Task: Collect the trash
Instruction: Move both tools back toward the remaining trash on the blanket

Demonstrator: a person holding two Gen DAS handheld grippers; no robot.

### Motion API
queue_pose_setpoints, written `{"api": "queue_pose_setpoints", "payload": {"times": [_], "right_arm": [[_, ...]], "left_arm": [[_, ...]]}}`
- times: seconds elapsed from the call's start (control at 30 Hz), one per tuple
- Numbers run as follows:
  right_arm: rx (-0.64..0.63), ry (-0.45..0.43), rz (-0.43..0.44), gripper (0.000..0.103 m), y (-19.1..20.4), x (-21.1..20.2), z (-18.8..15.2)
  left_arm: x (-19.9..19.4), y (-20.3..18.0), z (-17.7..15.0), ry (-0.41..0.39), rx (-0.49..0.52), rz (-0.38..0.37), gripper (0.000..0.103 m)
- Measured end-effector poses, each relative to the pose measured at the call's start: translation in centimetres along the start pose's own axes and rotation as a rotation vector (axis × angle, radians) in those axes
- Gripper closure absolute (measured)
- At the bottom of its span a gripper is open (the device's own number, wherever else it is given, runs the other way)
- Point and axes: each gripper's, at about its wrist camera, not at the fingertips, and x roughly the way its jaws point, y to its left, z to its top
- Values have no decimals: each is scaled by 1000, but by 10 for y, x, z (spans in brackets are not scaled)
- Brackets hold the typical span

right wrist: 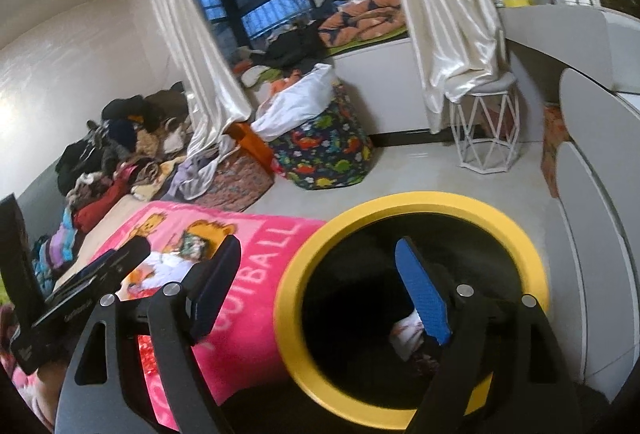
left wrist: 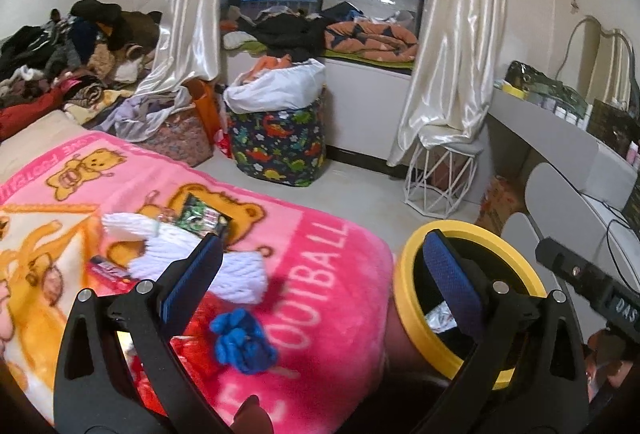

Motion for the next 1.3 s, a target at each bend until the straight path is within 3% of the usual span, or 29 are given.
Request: {"api": "queue_pose_setpoints", "payload": {"times": [0.37, 0.73, 1.3], "right_arm": [[-117, 21, 56, 22, 54, 10, -10], [-139, 59, 118, 21, 83, 31, -10], [-213, 195, 226, 20, 139, 106, -14]], "left_arm": [[-11, 43, -3, -19, -69, 49, 11], [-16, 88, -6, -25, -140, 115, 11], [-12, 164, -19, 10, -251, 230, 11]]}}
